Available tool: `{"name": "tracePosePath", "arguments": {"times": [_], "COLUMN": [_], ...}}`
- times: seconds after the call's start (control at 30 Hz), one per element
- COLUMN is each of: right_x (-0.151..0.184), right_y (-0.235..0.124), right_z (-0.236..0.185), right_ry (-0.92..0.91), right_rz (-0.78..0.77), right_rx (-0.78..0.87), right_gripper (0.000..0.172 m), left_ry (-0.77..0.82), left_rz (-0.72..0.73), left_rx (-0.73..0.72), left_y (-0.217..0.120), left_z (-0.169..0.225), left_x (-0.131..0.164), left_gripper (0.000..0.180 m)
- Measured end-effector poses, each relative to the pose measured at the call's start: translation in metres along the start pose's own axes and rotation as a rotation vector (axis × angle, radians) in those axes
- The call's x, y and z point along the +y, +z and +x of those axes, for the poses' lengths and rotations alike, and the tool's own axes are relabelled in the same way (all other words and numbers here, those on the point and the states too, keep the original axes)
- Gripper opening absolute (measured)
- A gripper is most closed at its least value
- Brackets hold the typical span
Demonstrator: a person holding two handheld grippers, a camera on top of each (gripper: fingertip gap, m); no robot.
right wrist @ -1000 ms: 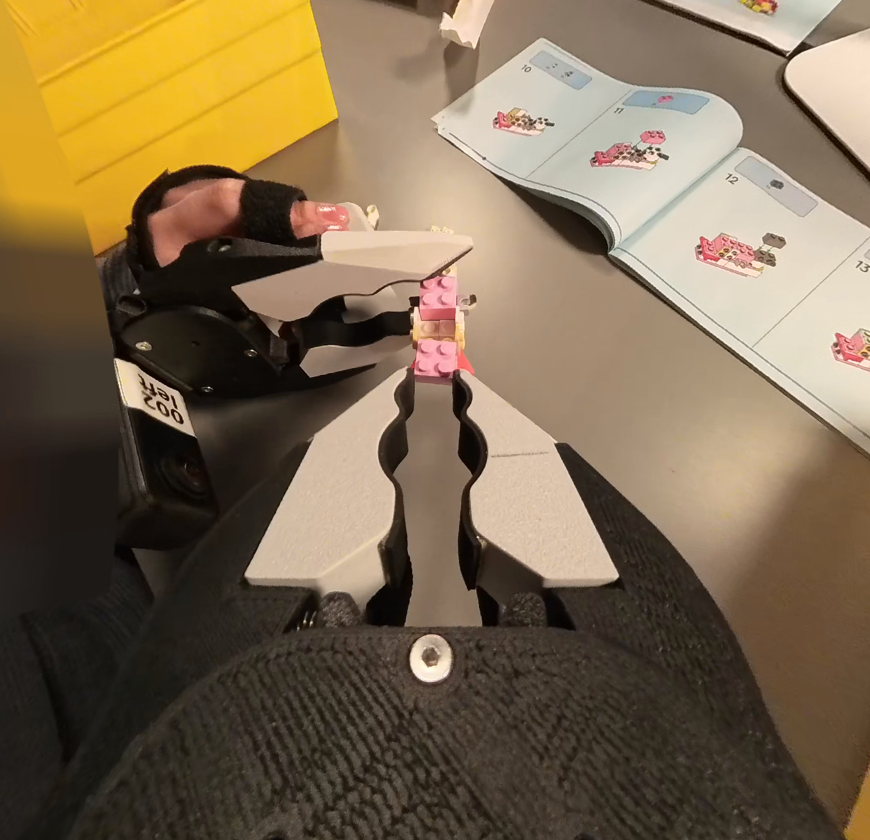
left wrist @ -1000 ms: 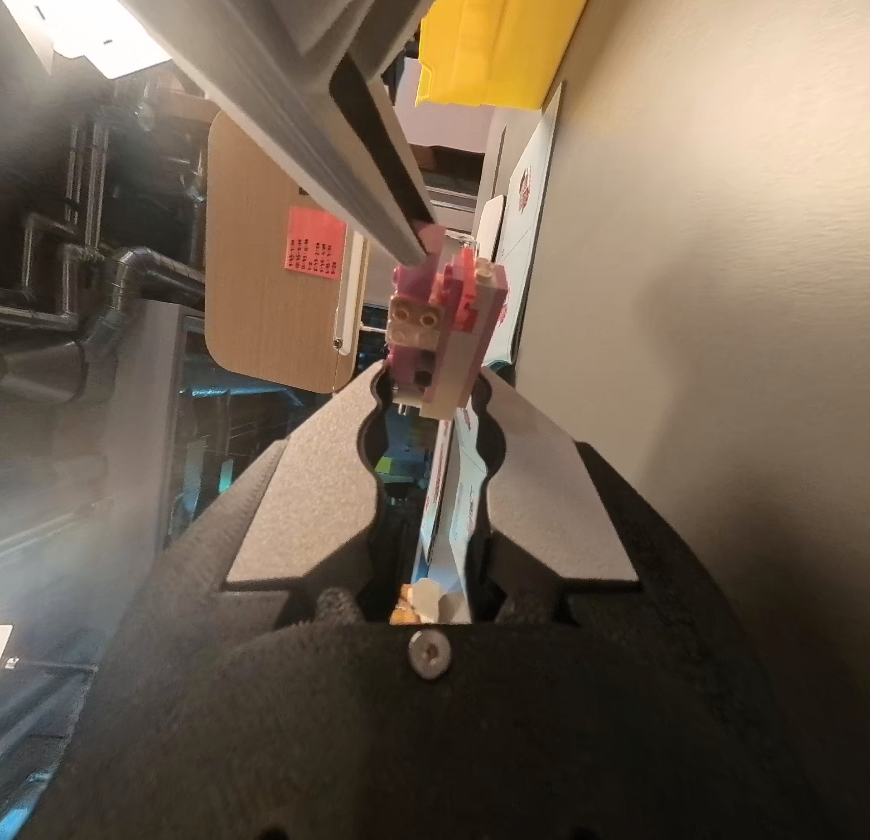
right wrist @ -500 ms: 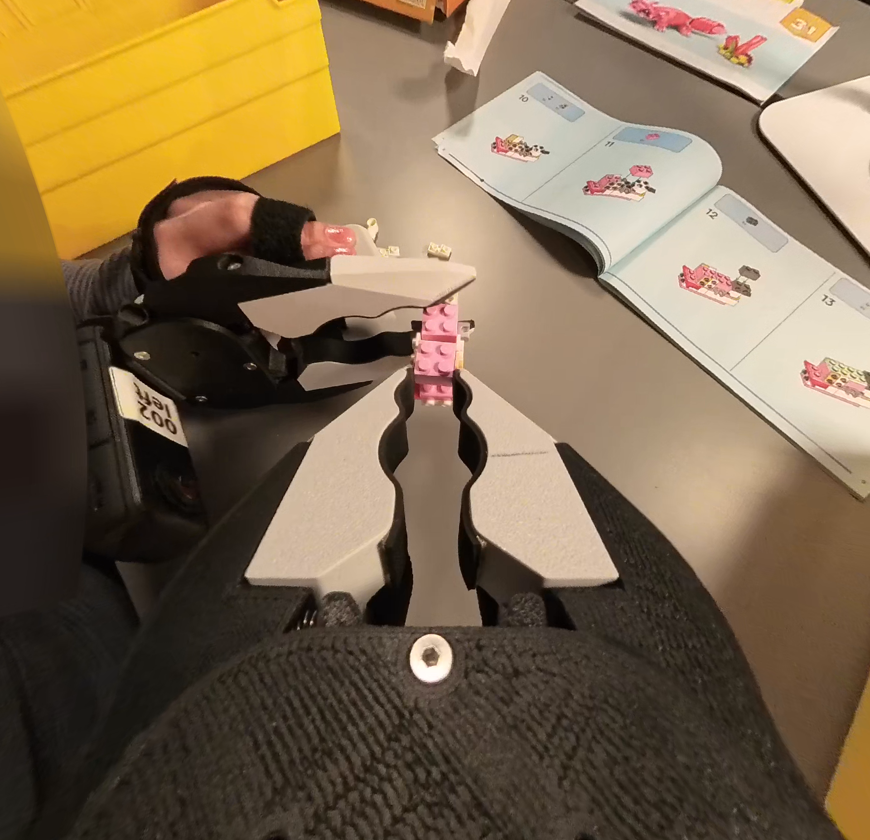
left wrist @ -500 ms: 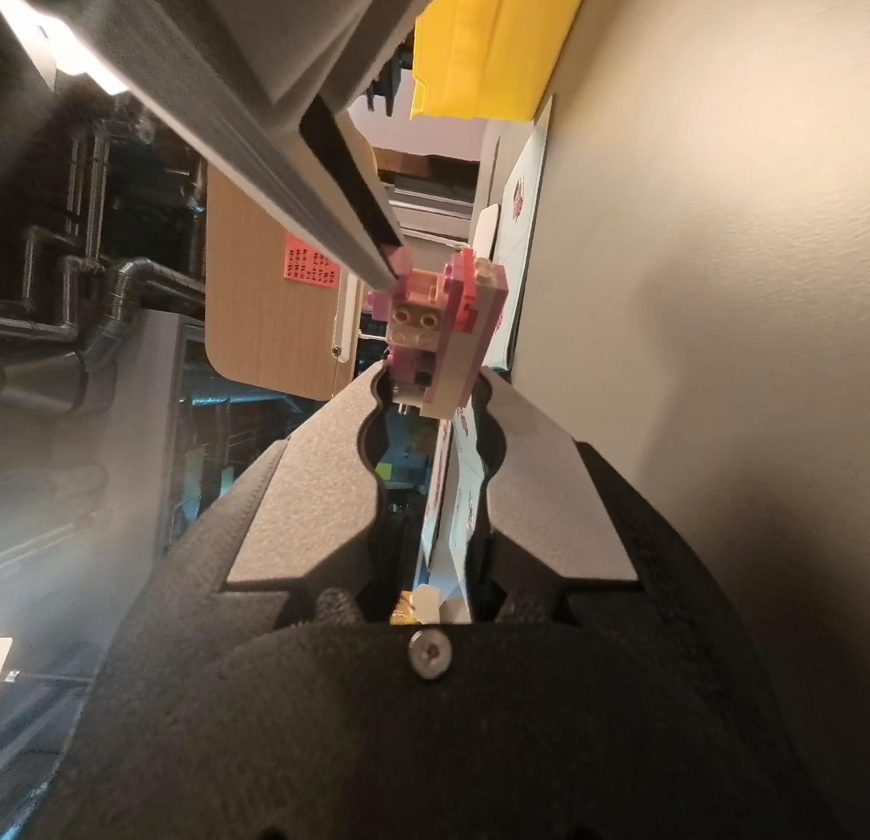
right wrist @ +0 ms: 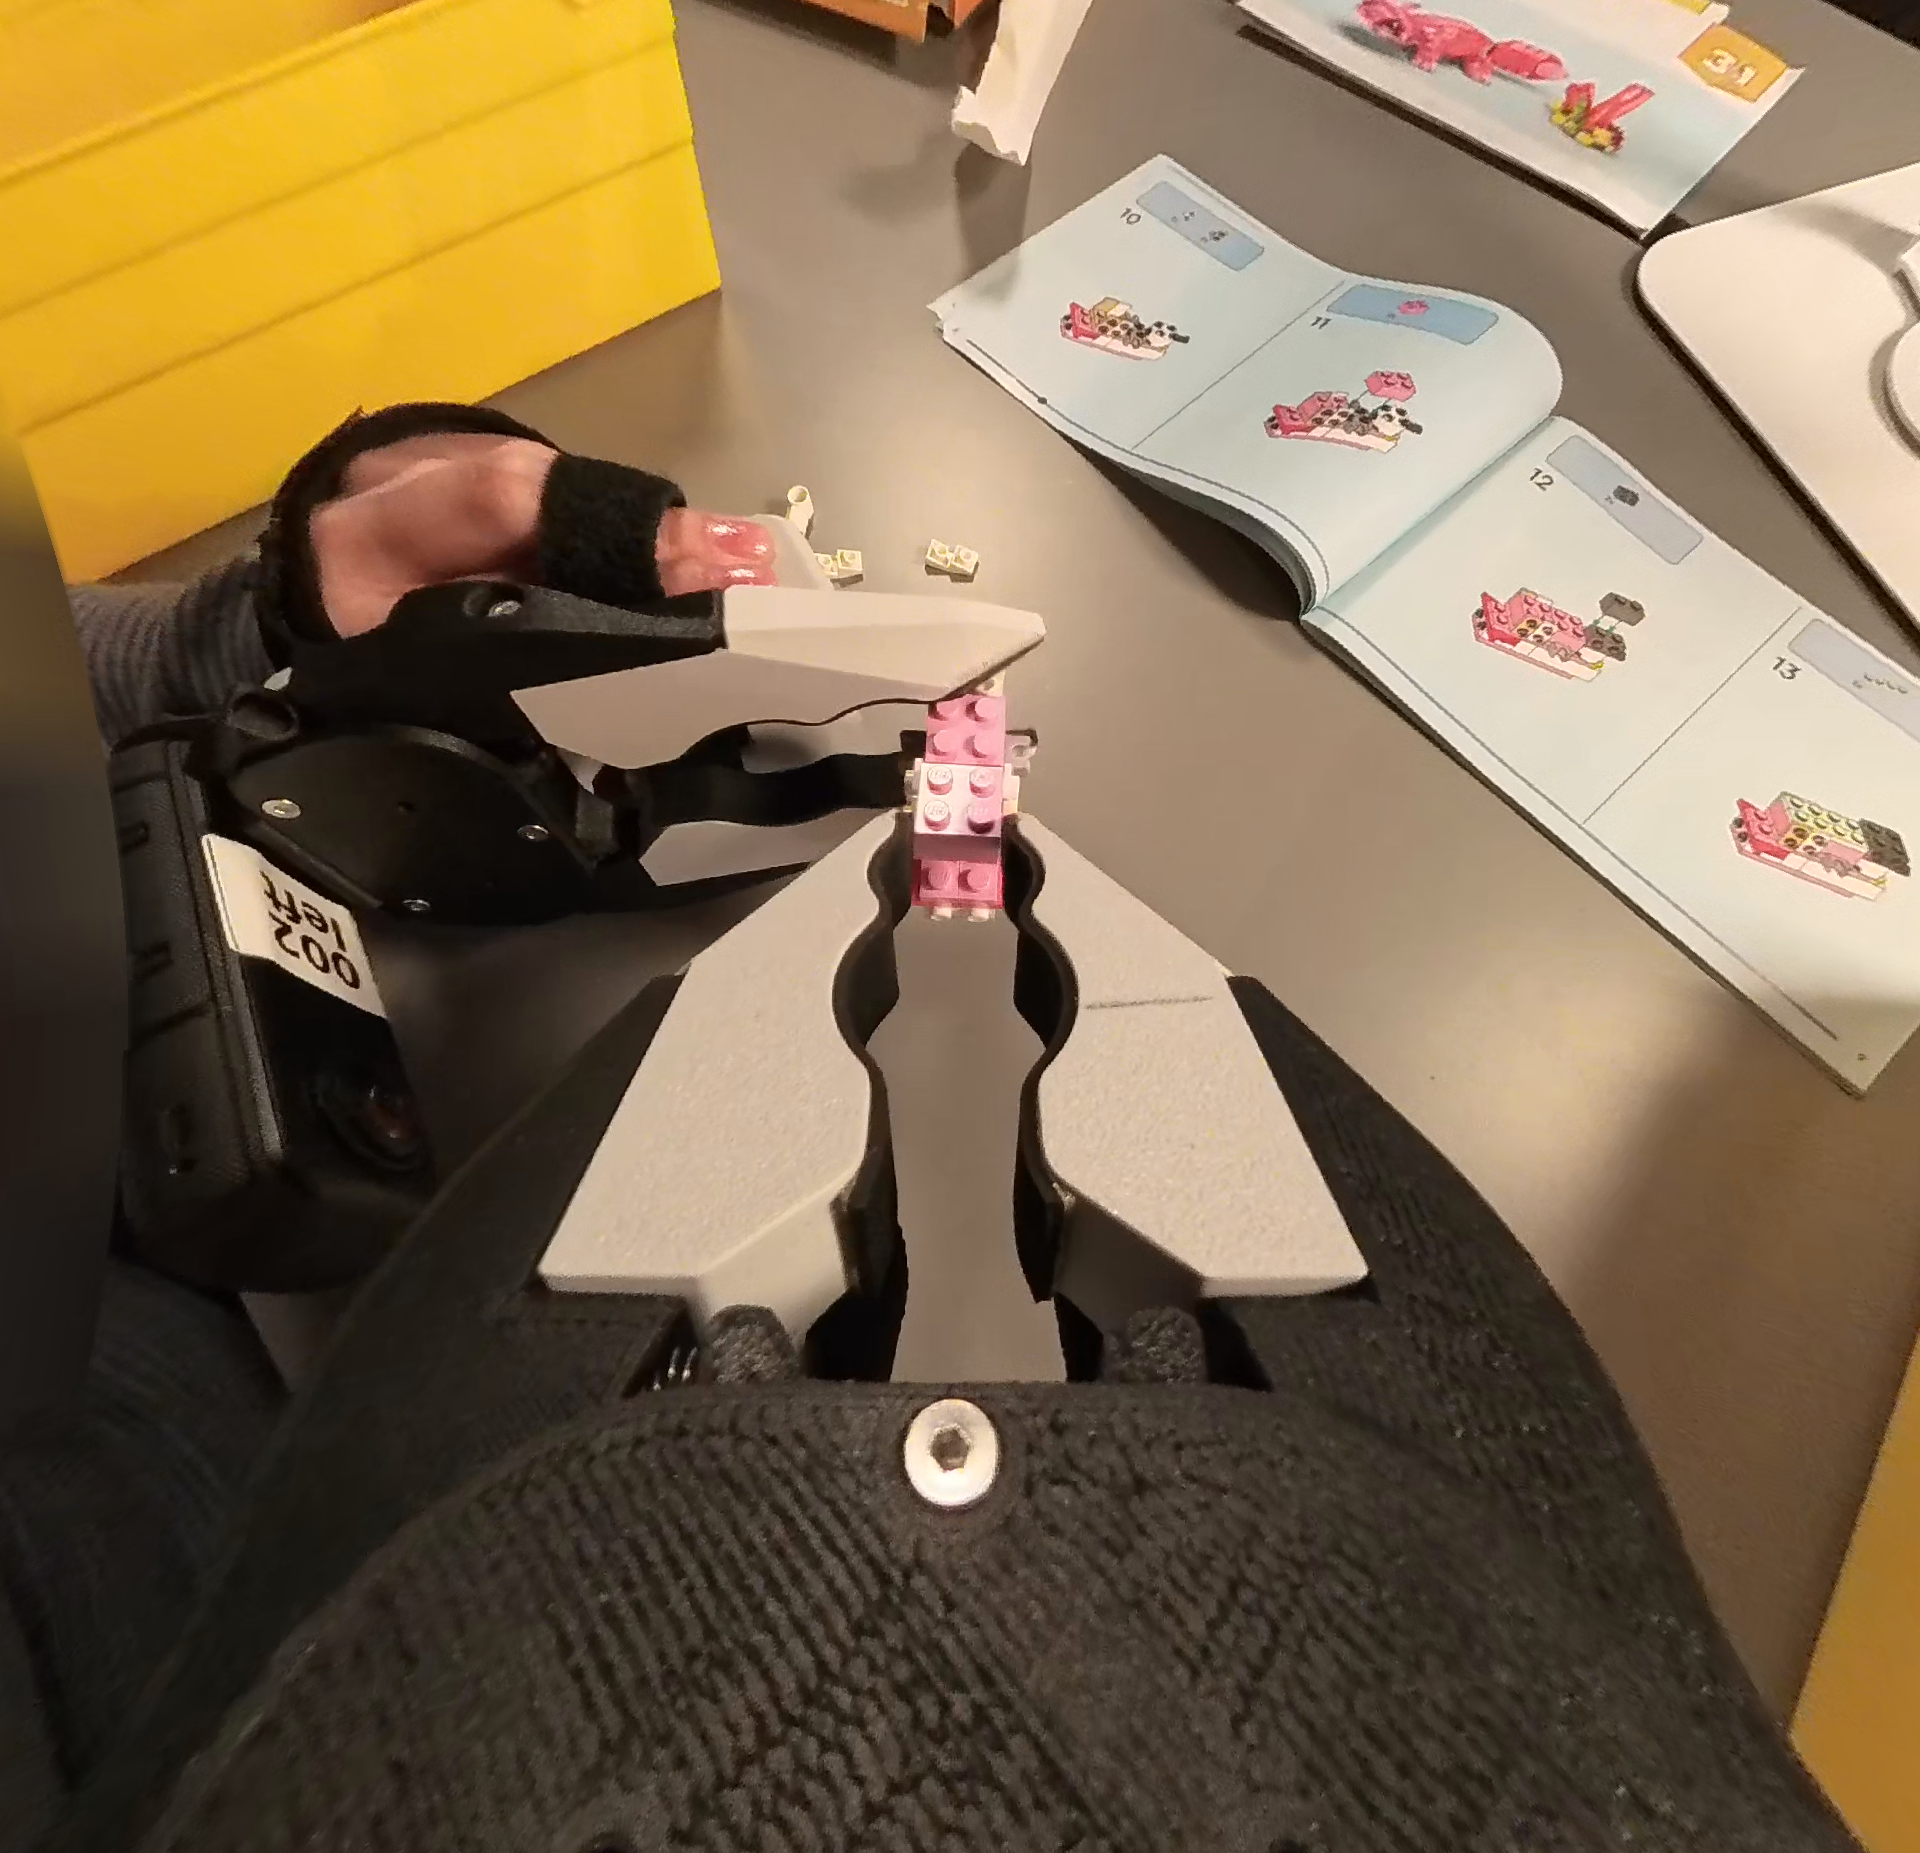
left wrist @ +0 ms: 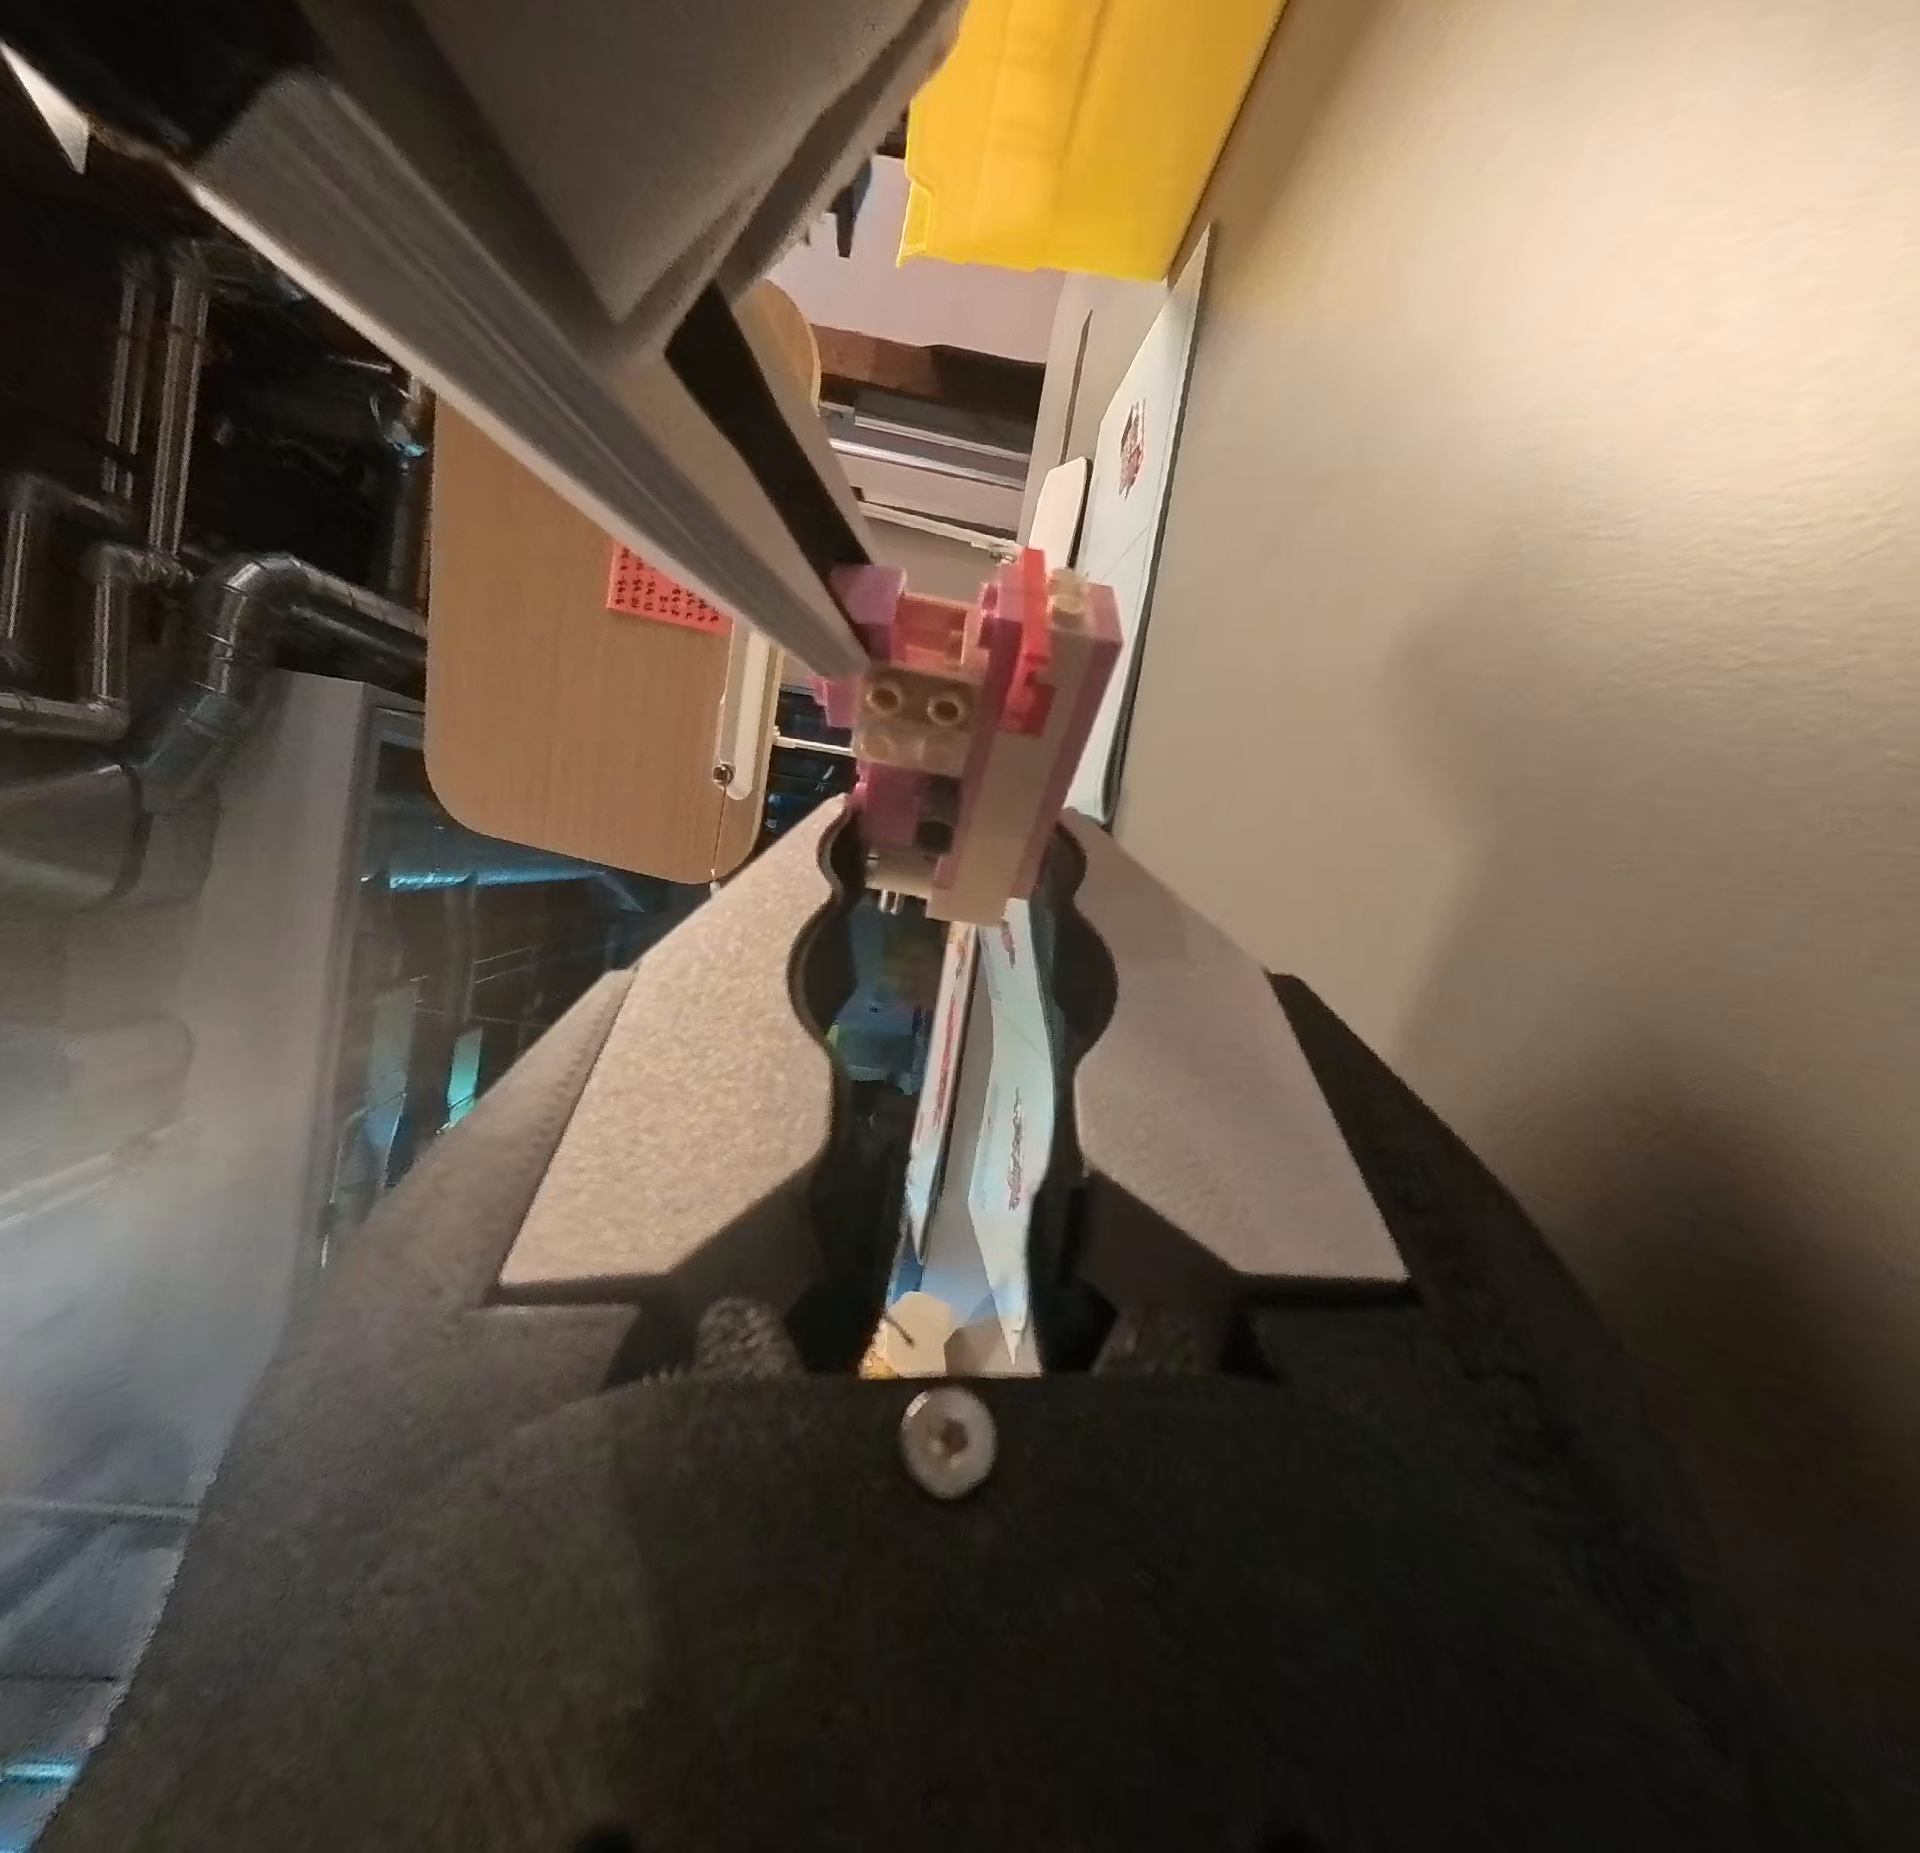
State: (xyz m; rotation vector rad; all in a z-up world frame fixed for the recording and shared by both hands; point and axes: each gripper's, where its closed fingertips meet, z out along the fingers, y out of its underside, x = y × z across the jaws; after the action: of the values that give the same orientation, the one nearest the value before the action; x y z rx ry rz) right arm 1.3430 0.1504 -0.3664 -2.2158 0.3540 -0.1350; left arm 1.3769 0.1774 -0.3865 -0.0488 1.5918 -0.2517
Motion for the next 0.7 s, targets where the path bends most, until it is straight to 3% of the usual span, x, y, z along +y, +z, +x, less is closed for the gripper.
{"name": "tracePosePath", "arguments": {"times": [0.7], "right_x": [-0.0065], "right_y": [0.0019], "right_z": [-0.0007], "right_ry": [-0.063], "right_rz": [0.058], "right_rx": [0.04], "right_gripper": [0.017], "left_ry": [-0.077], "left_rz": [0.009], "left_rx": [0.023], "left_y": [-0.0021], "left_z": [0.0001], "left_x": [-0.0046], "left_gripper": [0.033]}}
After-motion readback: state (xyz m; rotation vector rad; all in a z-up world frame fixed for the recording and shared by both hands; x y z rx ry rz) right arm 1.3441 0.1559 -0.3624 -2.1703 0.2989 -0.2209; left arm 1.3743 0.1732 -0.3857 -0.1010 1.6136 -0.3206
